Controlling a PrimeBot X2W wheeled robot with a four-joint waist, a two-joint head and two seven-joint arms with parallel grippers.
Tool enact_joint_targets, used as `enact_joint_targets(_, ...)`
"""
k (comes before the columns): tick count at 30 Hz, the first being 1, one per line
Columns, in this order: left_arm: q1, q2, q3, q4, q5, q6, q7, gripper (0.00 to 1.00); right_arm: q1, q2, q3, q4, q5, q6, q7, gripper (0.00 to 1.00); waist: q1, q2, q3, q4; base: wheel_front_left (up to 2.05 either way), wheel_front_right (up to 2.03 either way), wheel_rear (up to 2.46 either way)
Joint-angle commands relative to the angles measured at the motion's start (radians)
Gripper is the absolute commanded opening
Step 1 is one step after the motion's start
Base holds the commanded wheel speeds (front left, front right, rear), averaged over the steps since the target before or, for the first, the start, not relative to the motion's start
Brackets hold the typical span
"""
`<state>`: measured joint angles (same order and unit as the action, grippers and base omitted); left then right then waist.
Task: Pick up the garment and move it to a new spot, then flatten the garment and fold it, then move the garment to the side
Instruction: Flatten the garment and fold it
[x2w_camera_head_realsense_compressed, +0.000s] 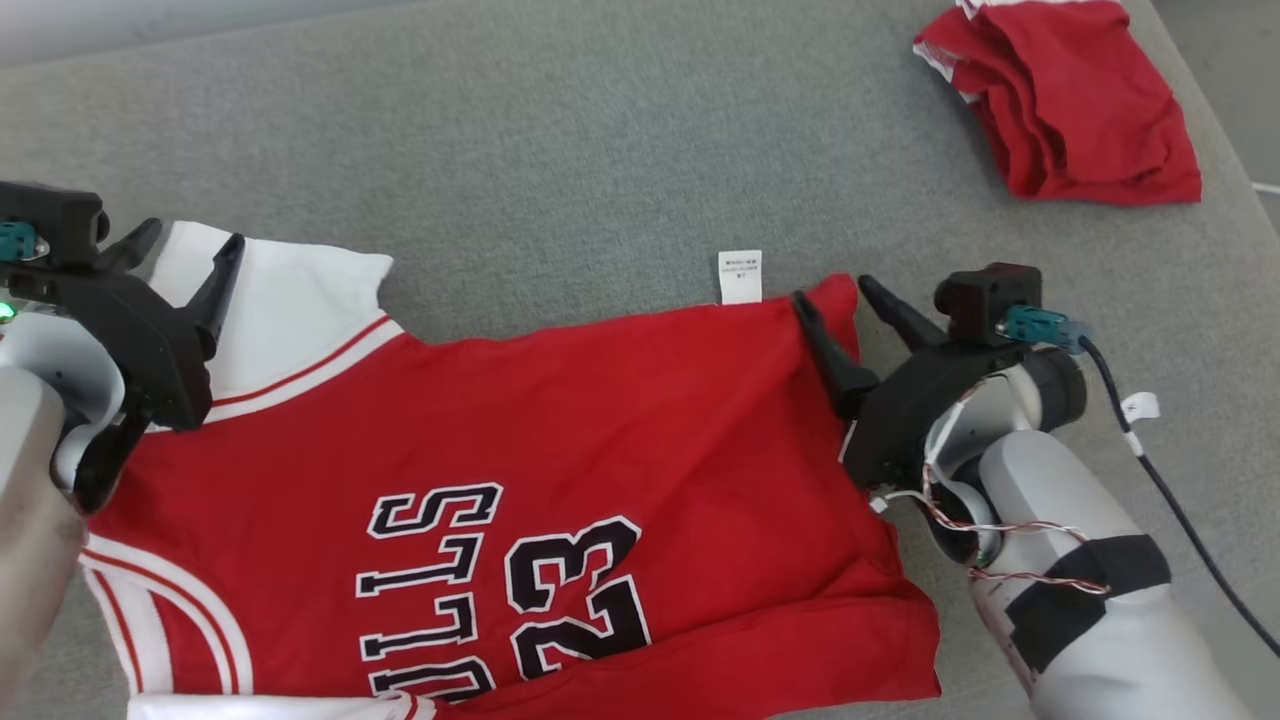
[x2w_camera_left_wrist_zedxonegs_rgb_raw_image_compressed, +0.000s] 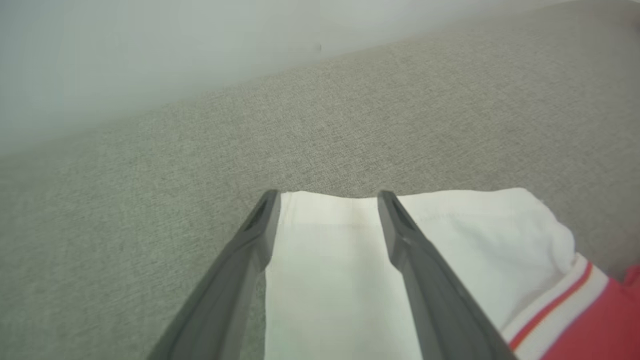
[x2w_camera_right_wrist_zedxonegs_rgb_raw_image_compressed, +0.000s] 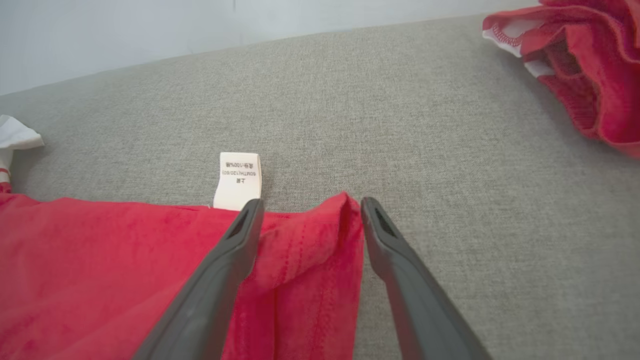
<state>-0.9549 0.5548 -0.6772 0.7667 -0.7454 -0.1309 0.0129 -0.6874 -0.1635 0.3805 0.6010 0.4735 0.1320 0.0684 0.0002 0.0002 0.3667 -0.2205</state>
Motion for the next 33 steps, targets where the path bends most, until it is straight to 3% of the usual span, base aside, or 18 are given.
enact_joint_targets(1, -0.022, 0.012, -0.015, 0.018, -0.019, 0.001, -0.004, 1.0, -0.01, 0.013, 0.007, 0.008, 0.013, -0.002, -0.001, 1.0, -0.0002, -0.0002, 0.023, -0.014, 0.0, 0.0, 0.0)
enact_joint_targets(14, -0.125, 0.01, -0.122, 0.156, -0.063, 0.001, 0.002, 1.0, -0.066, 0.052, 0.048, 0.069, 0.059, -0.002, -0.014, 1.0, -0.0002, -0.0002, 0.056, -0.021, 0.0, 0.0, 0.0)
enact_joint_targets(17, -0.125, -0.019, -0.123, 0.164, -0.116, 0.001, 0.02, 1.0, -0.086, 0.057, 0.055, 0.087, 0.068, -0.002, -0.022, 1.0, -0.0002, -0.0002, 0.064, -0.022, 0.0, 0.0, 0.0)
enact_joint_targets(18, -0.123, -0.019, -0.136, 0.168, -0.128, 0.001, 0.039, 1.0, -0.09, 0.059, 0.051, 0.097, 0.072, -0.002, -0.026, 0.5, -0.0002, -0.0002, 0.066, -0.022, 0.0, 0.0, 0.0)
enact_joint_targets(19, -0.118, -0.021, -0.152, 0.169, -0.138, 0.001, 0.06, 0.22, -0.096, 0.061, 0.048, 0.109, 0.075, -0.002, -0.026, 0.07, -0.0002, -0.0002, 0.067, -0.02, 0.0, 0.0, 0.0)
enact_joint_targets(20, -0.115, -0.024, -0.164, 0.165, -0.15, 0.0, 0.067, 0.0, -0.102, 0.062, 0.048, 0.121, 0.078, -0.002, -0.03, 0.0, -0.0002, -0.0002, 0.067, -0.016, 0.0, 0.0, 0.0)
enact_joint_targets(30, -0.12, -0.022, -0.155, 0.089, -0.267, 0.001, -0.106, 0.0, -0.116, 0.022, 0.072, 0.159, 0.087, -0.002, -0.168, 0.0, -0.0002, -0.0002, 0.005, 0.056, 0.0, 0.0, 0.0)
enact_joint_targets(33, -0.096, 0.008, -0.161, 0.014, -0.301, 0.001, -0.189, 0.0, -0.084, -0.013, 0.092, 0.139, 0.108, -0.002, -0.215, 0.0, -0.0002, -0.0002, -0.029, 0.097, 0.0, 0.0, 0.0)
